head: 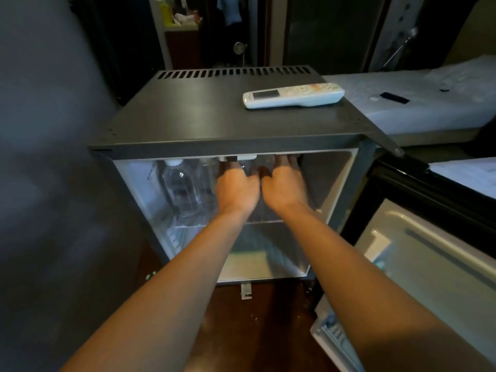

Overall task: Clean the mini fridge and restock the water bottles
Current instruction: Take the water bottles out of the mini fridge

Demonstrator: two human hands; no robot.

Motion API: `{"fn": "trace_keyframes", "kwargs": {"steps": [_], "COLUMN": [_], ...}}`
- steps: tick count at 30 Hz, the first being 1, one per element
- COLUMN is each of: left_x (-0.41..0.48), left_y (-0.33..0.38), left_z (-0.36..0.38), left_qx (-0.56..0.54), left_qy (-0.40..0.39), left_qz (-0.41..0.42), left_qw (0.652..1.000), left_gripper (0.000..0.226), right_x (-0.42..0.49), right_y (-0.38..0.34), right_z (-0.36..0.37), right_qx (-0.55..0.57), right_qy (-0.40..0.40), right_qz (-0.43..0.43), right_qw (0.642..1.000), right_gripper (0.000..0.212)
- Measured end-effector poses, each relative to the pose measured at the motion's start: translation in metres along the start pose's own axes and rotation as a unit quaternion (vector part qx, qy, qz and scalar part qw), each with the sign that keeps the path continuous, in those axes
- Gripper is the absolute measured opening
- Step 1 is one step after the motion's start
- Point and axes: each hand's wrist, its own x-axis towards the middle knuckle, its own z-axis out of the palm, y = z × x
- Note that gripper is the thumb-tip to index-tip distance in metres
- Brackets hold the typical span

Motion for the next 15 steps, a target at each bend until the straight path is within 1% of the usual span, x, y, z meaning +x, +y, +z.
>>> {"fn": "trace_keyframes", "kwargs": {"steps": [3, 5, 7, 8, 10, 11, 13, 15], "left_x": [0.001, -0.010, -0.026, -0.034, -0.044, -0.047, -0.053, -0.057], "left_y": [0.003, -0.004, -0.018, -0.027, -0.046, -0.055, -0.074, -0.092], "left_z": [0.011, 0.014, 0.010, 0.004, -0.017, -0.030, -0.058, -0.083], "left_qx": [0.003, 0.012, 0.000, -0.005, -0.008, -0.006, -0.008, -0.024], "left_qy": [0.040, 0.069, 0.087, 0.090, 0.086, 0.081, 0.078, 0.073], "left_qz": [0.007, 0.062, 0.125, 0.148, 0.174, 0.175, 0.171, 0.147], "left_qw": [0.999, 0.996, 0.988, 0.985, 0.981, 0.981, 0.982, 0.986], "left_gripper": [0.033, 0.032, 0.037, 0.038, 0.033, 0.032, 0.033, 0.029], "right_x": [-0.008, -0.020, -0.038, -0.049, -0.069, -0.079, -0.097, -0.110], "right_y": [0.009, 0.018, 0.024, 0.025, 0.021, 0.016, 0.004, -0.004], "right_z": [0.000, 0.001, -0.001, -0.001, 0.003, 0.006, 0.015, 0.029], "right_qx": [0.012, 0.006, 0.024, 0.026, -0.008, -0.034, -0.076, -0.088], "right_qy": [0.059, 0.109, 0.146, 0.150, 0.137, 0.121, 0.058, -0.016], "right_qz": [0.003, 0.000, -0.040, -0.073, -0.133, -0.147, -0.141, -0.119], "right_qw": [0.998, 0.994, 0.988, 0.986, 0.982, 0.981, 0.985, 0.989], "right_gripper": [0.032, 0.025, 0.021, 0.022, 0.029, 0.032, 0.033, 0.038]}}
